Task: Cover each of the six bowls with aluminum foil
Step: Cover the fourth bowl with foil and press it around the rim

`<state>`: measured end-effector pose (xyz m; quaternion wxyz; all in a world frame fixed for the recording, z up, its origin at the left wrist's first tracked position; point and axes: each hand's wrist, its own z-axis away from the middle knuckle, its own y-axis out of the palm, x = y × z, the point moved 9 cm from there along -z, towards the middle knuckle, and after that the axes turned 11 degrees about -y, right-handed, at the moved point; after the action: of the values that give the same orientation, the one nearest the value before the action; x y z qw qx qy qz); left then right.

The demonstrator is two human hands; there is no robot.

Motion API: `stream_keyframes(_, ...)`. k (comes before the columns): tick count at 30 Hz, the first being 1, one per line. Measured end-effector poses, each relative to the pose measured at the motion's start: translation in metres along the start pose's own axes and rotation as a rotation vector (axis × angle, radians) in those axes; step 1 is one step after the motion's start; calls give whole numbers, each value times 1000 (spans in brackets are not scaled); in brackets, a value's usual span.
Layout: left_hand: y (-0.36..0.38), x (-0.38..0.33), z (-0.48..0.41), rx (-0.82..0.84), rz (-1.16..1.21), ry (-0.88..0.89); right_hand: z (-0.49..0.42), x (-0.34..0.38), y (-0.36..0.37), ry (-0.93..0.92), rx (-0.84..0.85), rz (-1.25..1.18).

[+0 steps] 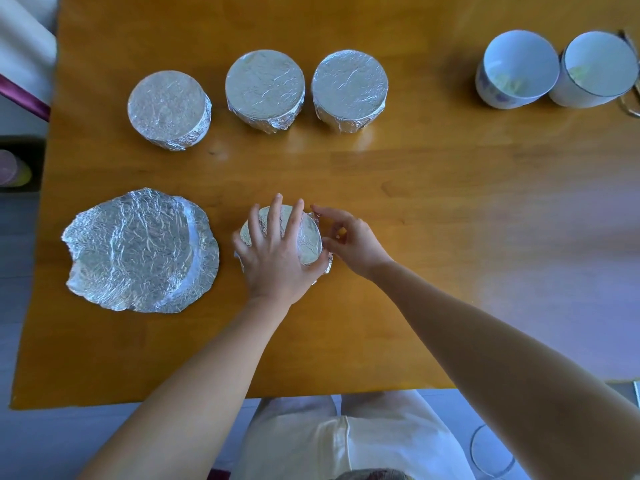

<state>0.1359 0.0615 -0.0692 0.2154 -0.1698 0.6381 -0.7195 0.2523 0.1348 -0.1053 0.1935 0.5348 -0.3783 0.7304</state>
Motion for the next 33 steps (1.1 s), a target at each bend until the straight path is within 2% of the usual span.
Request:
stream_keyframes(4,1,0,0,2,-9,9,-5,3,-5,-50,-54,25)
stream_keyframes(15,2,-1,-1,12,-28,15,-14,21,-11,-186,-261,312)
stream_keyframes(18,2,-1,0,14,-36,16,-10,20,-9,-212,-251,272)
stream_keyframes(22,1,-2,-1,13,-31,13,-6,19,-5,-229,-157,223)
stream_keyframes(26,2,0,-1,14,-33,-3,1,16,5,-103,-30,81)
stream_keyframes(29,3,-1,-1,17,-40,-8,6,12,8,24,-35,-67)
stream_keyframes(33,0,-1,-1,8,-23,-11,7,3,12,123,-68,-124)
